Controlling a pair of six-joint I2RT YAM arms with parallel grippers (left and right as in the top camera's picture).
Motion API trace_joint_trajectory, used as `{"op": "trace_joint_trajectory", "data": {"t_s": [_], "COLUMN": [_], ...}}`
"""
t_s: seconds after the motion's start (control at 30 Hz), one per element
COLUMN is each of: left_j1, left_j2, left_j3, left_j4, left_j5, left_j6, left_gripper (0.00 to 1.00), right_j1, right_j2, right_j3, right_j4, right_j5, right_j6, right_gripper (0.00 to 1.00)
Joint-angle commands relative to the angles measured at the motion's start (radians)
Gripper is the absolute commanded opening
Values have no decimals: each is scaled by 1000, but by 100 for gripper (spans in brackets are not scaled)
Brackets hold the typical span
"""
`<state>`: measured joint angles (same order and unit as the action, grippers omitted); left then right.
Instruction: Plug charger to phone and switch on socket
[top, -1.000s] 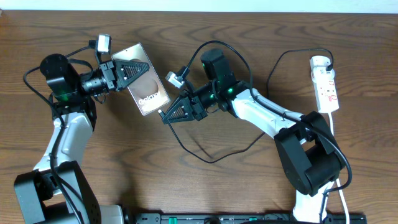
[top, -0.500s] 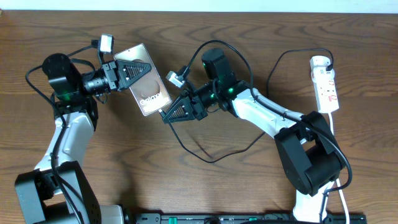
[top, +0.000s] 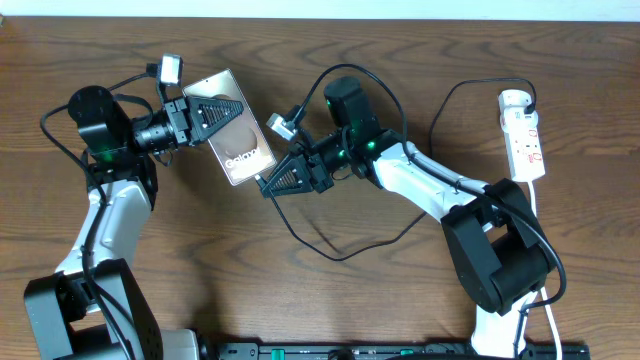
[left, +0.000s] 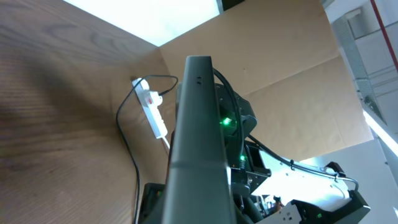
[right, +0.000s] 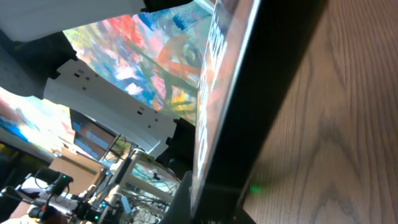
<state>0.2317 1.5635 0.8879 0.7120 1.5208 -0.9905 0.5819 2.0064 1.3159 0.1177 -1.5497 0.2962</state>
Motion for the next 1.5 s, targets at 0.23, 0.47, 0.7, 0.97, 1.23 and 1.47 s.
{"op": "trace_joint_trajectory", "data": {"t_s": [0.23, 0.47, 0.7, 0.97, 1.23, 1.47], "left_j1": [-9, -23, -61, -60, -61, -61], "left_j2": [-1, -1, -1, -1, -1, -1], "left_j3": [11, 11, 11, 11, 10, 10], "left_j4": [8, 8, 8, 8, 8, 7], "left_j5": [32, 32, 21, 42, 50, 50], "left_j6": [17, 17, 29, 63, 100, 104], "left_gripper": [7, 7, 7, 7, 7, 7], "right_j1": [-6, -6, -6, -8, -35, -38], "right_j2": [-19, -19, -19, -19, -19, -19], "right_j3": [11, 11, 11, 11, 11, 11], "right_j4": [10, 10, 10, 10, 61, 198], "right_j5": [-8, 6, 18, 18, 18, 19], "right_j6": [0, 4, 22, 28, 93, 198], "right_gripper": [1, 1, 1, 1, 1, 1]}}
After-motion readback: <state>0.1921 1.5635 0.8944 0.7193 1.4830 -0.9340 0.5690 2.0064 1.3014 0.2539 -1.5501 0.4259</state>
